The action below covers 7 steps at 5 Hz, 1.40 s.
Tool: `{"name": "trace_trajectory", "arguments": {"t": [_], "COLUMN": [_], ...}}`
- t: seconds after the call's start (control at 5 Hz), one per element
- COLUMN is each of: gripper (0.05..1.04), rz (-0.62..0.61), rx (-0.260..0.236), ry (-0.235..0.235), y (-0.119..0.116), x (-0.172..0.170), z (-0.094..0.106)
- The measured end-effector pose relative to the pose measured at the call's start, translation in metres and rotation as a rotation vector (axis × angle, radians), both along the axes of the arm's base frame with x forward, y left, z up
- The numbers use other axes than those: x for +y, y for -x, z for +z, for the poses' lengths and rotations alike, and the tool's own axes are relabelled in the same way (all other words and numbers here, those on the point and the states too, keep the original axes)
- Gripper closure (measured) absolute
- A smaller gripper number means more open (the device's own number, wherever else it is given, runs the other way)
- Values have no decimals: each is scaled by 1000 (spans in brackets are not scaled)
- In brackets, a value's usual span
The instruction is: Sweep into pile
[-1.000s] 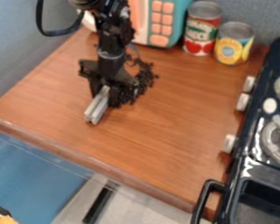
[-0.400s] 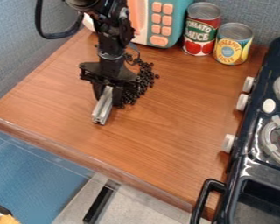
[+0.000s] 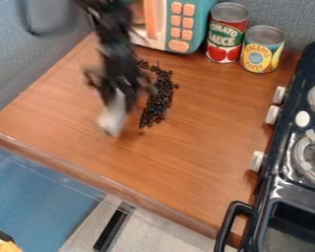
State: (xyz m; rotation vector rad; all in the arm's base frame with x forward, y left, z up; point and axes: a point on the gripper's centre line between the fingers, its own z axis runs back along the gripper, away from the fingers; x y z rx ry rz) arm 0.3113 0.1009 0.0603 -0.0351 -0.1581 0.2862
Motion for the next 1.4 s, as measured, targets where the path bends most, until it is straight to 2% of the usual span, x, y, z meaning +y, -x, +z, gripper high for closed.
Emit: {"name": "trace_trajectory", "arguments": {"t": [0.2,0.4,0.6,0.8,1.0,1.2,1.4], "gripper": [689,689,689,689,689,689,689], "rz": [54,55,73,32,-30,-116,-169], "rx": [20,3,47,101,164,209,175], "ry": [-106,-161,-162,-177,-234,-205,-216], "y": [8,4,13,5,3,7,8], "x": [48,86,145,187,196,163,138], "z": [49,106,112,76,34,-12,-4]}}
